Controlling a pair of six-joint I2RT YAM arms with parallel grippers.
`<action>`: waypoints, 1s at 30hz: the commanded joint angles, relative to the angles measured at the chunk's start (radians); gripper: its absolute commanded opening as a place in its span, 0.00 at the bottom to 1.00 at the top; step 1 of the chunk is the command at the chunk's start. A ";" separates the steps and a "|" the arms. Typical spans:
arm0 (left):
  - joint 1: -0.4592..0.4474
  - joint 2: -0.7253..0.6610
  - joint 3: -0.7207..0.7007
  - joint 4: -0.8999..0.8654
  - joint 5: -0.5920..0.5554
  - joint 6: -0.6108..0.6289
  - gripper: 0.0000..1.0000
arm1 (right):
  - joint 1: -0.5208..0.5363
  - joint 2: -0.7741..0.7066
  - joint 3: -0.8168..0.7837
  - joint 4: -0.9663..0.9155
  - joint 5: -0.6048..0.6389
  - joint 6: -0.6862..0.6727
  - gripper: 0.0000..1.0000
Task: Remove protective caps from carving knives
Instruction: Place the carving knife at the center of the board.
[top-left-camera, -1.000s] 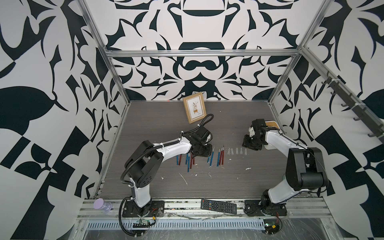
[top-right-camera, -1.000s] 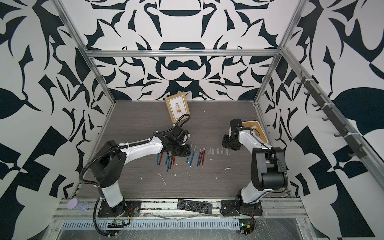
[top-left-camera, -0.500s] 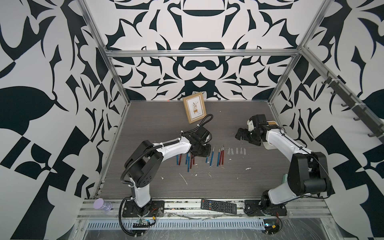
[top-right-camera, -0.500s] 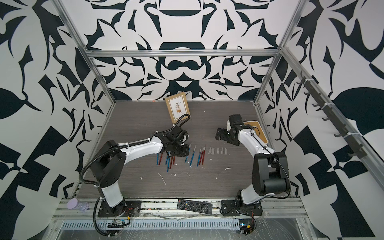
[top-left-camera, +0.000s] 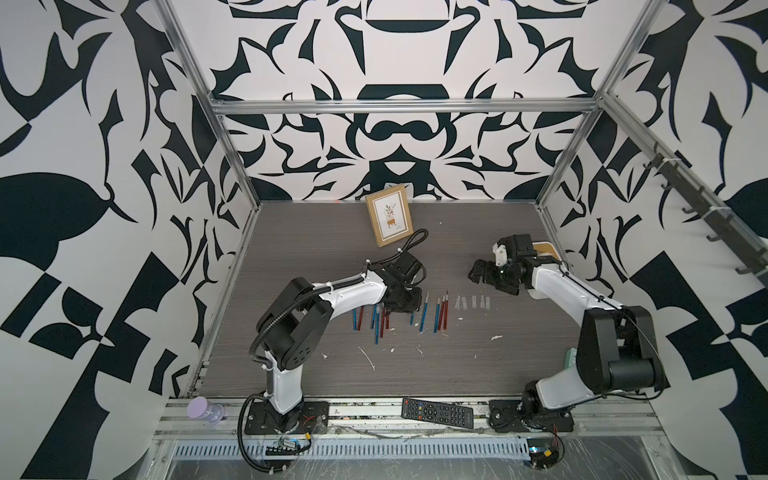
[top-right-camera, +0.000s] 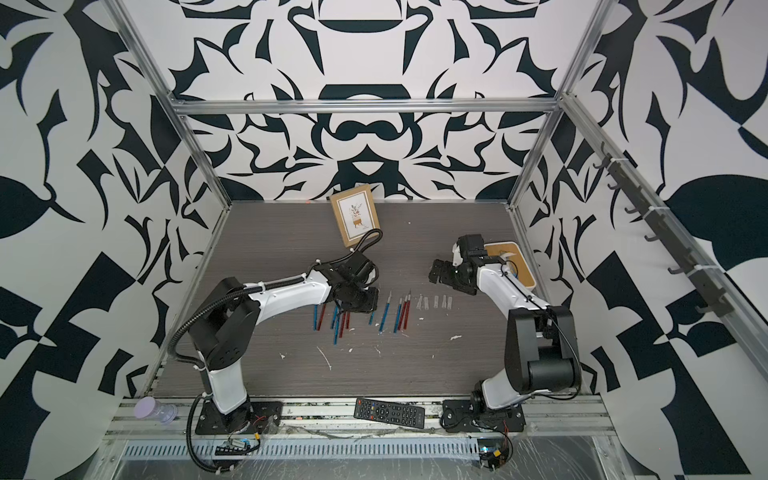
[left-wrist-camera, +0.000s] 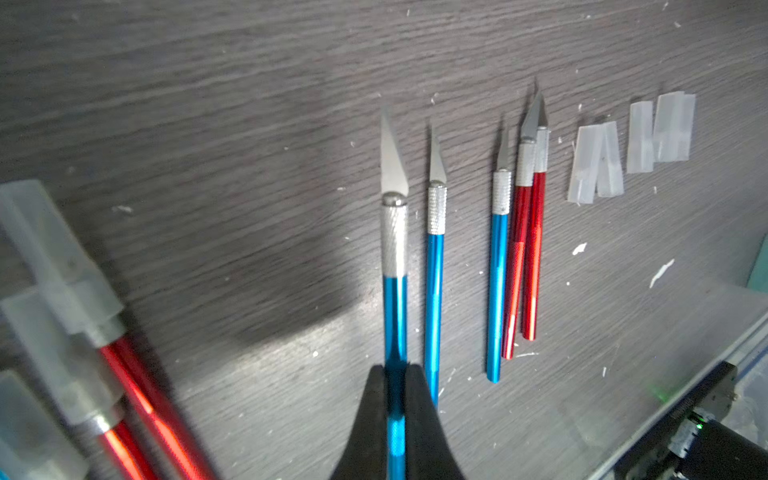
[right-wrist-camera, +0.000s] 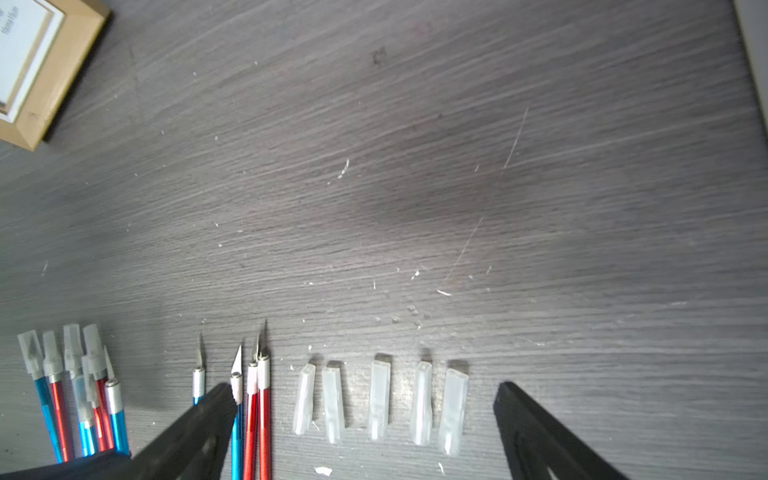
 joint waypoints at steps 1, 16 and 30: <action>-0.005 0.028 0.030 -0.047 -0.021 -0.014 0.01 | -0.001 -0.026 -0.013 0.028 -0.021 -0.011 1.00; -0.023 0.091 0.065 -0.091 -0.061 -0.009 0.05 | -0.025 -0.020 -0.049 0.069 -0.057 -0.029 1.00; -0.037 0.113 0.077 -0.120 -0.103 -0.022 0.19 | -0.036 -0.013 -0.061 0.083 -0.069 -0.031 1.00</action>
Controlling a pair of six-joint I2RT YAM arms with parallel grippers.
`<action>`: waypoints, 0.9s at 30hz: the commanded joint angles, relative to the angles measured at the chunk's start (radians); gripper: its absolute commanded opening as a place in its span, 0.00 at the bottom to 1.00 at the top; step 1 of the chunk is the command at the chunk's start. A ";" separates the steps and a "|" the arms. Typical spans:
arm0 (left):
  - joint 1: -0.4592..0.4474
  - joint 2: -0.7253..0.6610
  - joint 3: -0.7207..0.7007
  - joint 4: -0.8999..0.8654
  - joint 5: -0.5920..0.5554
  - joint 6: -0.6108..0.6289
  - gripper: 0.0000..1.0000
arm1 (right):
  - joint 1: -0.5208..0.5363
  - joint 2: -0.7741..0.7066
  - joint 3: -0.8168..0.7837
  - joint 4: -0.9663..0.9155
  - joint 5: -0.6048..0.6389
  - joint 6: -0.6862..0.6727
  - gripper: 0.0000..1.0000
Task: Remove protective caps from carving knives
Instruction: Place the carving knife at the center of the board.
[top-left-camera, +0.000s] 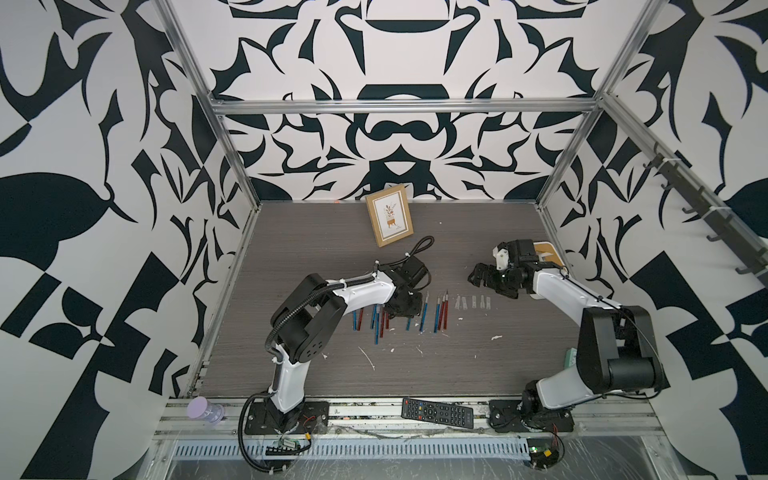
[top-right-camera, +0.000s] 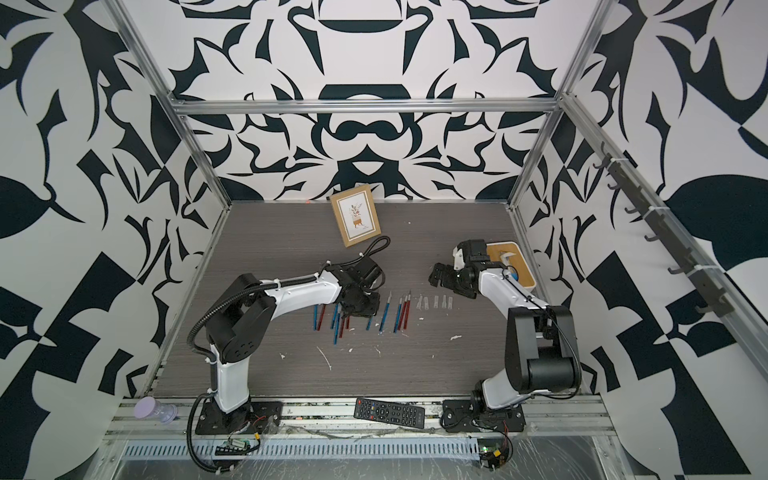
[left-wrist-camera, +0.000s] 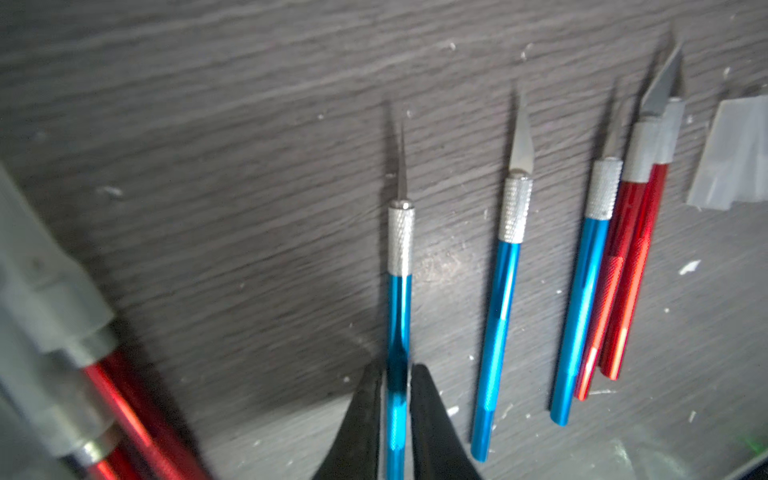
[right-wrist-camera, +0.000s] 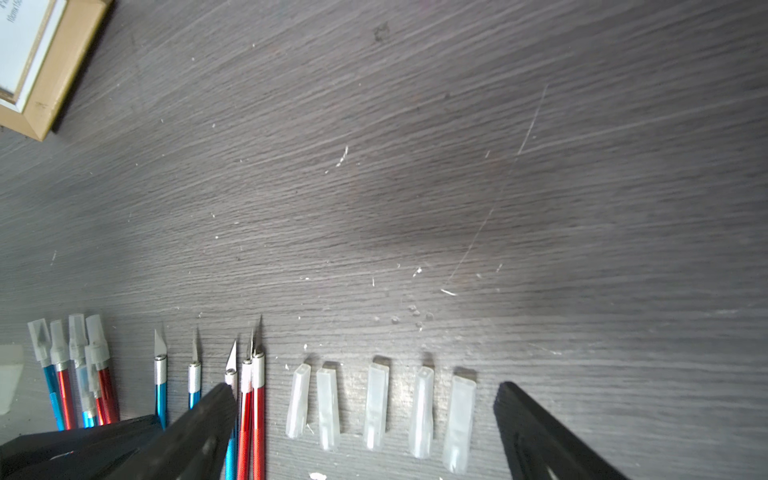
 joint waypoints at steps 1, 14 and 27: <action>-0.005 0.028 0.021 -0.045 -0.021 -0.013 0.19 | -0.003 -0.014 -0.005 0.017 -0.009 -0.011 1.00; -0.008 0.001 0.042 -0.071 -0.048 -0.013 0.27 | -0.004 -0.014 0.003 0.011 -0.016 -0.012 1.00; -0.008 -0.088 0.067 -0.112 -0.106 -0.001 0.98 | -0.003 -0.010 0.030 0.003 -0.044 -0.003 1.00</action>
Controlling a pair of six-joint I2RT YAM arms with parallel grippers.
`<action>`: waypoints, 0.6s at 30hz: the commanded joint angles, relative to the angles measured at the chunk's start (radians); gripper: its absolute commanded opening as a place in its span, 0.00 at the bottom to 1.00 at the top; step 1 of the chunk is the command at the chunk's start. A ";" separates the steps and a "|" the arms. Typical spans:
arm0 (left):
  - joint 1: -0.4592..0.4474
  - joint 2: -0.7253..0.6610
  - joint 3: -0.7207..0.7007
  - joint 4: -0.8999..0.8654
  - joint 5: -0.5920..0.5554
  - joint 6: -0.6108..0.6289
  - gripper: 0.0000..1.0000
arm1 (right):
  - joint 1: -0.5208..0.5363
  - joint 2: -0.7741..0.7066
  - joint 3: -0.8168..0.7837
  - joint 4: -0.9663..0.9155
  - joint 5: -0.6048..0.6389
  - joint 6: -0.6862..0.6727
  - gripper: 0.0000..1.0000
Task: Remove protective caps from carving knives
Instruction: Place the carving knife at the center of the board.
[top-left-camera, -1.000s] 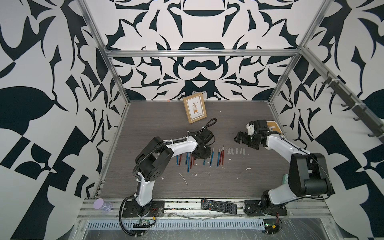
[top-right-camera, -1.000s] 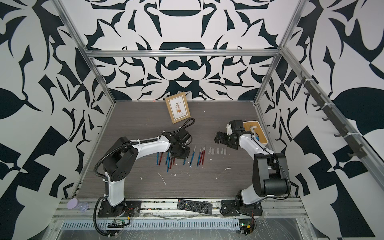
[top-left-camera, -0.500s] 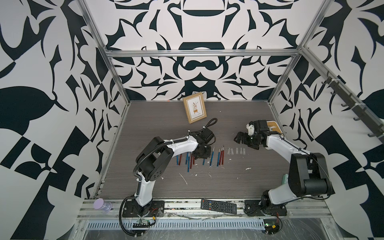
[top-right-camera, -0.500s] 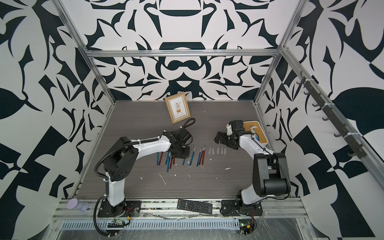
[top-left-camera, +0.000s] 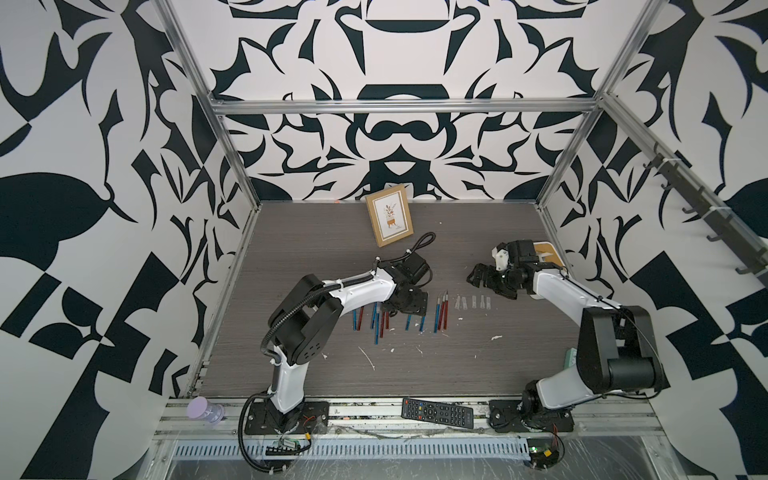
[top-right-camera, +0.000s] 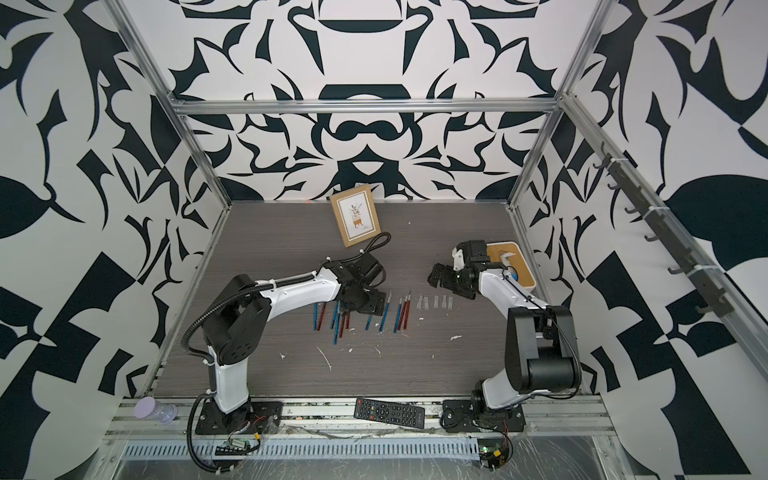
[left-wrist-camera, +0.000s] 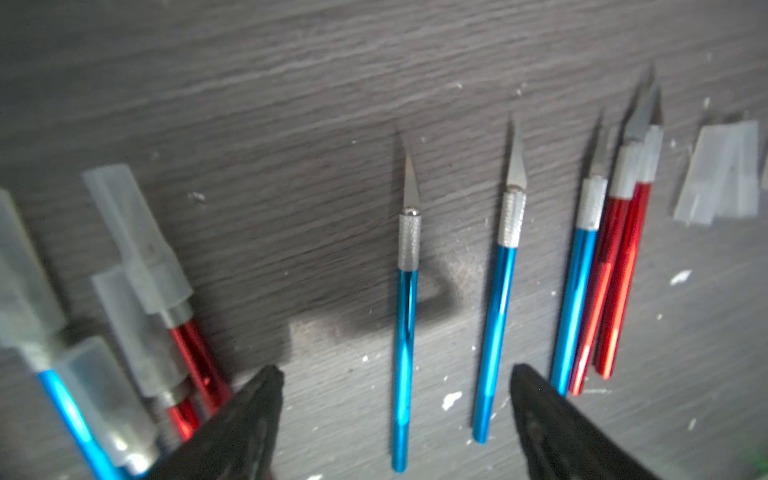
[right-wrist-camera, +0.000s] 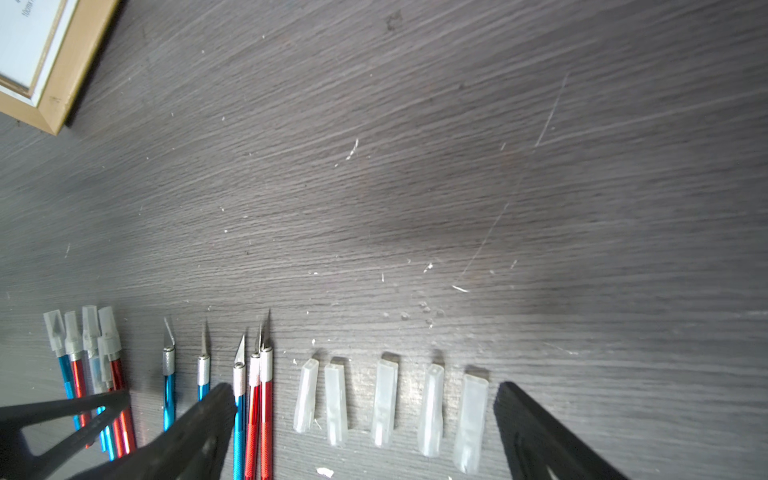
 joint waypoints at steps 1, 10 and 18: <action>-0.005 -0.063 0.027 -0.050 -0.046 0.011 1.00 | 0.000 -0.009 0.038 0.000 -0.013 -0.003 1.00; 0.004 -0.106 0.015 -0.113 -0.125 0.020 1.00 | 0.034 0.010 0.074 -0.006 0.010 0.017 1.00; 0.004 -0.066 0.012 -0.216 -0.195 0.001 0.93 | 0.049 -0.004 0.046 0.047 -0.011 0.033 0.98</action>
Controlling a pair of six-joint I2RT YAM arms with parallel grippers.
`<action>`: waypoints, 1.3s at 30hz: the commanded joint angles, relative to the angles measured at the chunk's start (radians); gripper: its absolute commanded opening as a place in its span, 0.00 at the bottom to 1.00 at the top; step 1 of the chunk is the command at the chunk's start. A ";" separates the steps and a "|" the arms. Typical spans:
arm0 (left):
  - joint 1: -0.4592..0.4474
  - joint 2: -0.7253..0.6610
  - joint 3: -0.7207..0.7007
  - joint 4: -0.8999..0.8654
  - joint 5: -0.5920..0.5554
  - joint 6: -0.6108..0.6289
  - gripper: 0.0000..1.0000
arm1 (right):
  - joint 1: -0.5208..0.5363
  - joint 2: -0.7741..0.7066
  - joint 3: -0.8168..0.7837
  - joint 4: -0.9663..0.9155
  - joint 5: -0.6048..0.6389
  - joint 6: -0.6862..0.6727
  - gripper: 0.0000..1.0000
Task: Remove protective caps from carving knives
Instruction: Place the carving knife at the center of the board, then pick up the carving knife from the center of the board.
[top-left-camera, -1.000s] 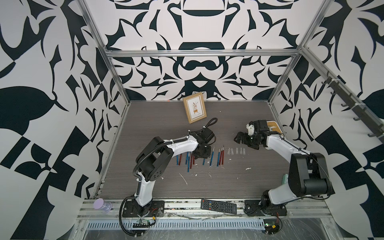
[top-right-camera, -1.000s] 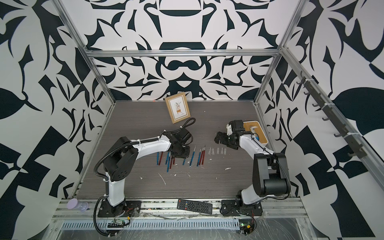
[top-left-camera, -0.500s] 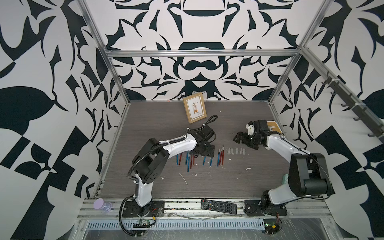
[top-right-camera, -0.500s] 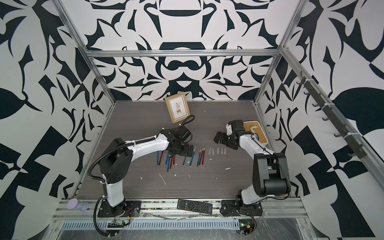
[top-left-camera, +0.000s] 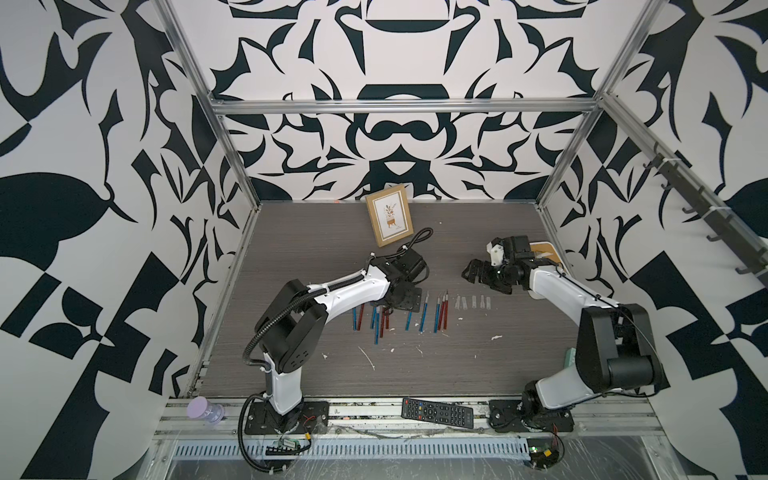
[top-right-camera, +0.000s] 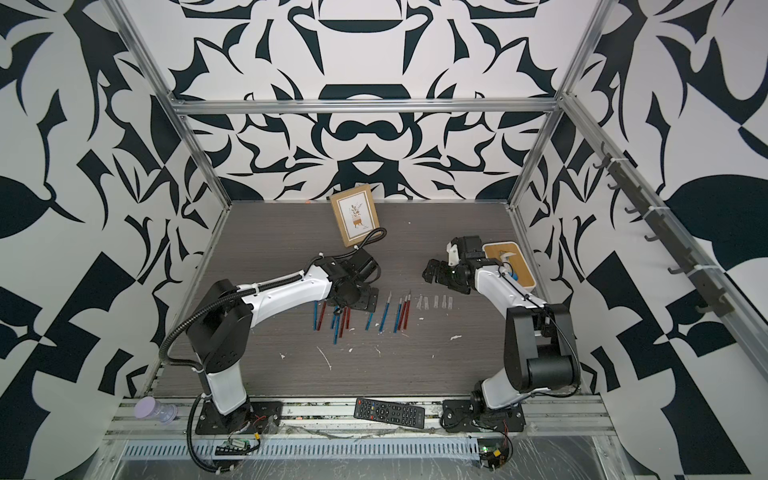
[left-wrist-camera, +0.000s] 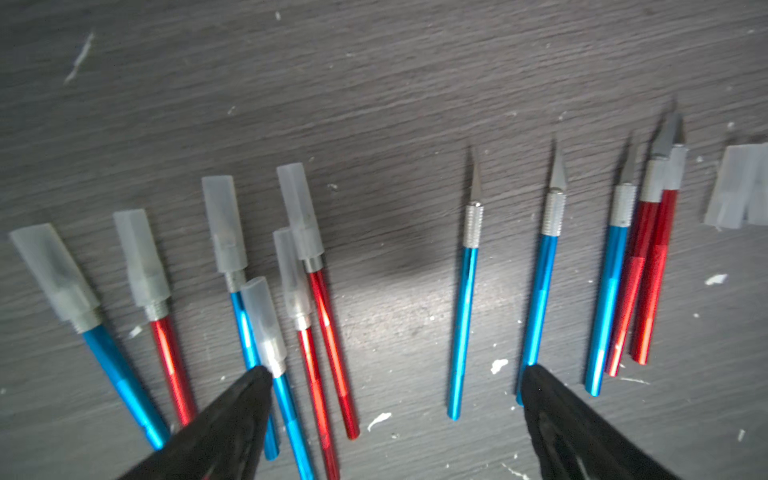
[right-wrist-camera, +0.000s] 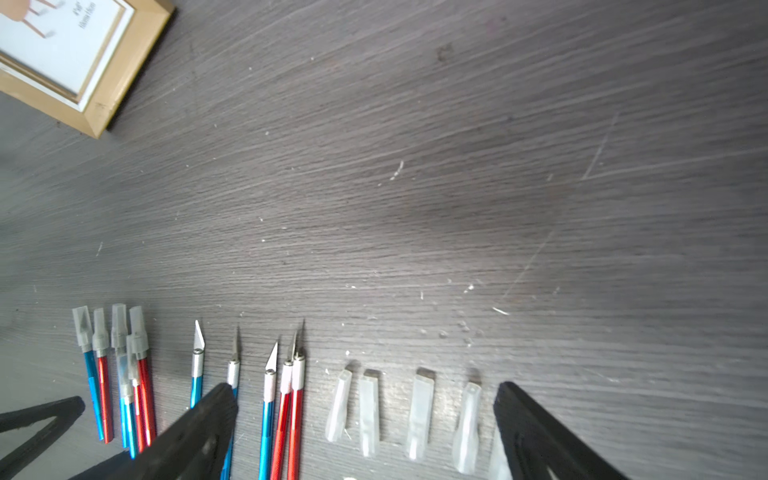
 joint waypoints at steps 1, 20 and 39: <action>0.002 0.017 0.006 -0.088 -0.036 -0.019 0.90 | 0.004 -0.011 0.005 0.030 -0.011 0.013 0.98; 0.002 0.093 -0.015 -0.060 0.005 -0.038 0.40 | 0.004 -0.009 -0.006 0.032 -0.028 0.015 0.94; 0.008 0.109 -0.038 -0.052 0.007 -0.044 0.36 | 0.004 -0.013 -0.010 0.036 -0.032 0.007 0.92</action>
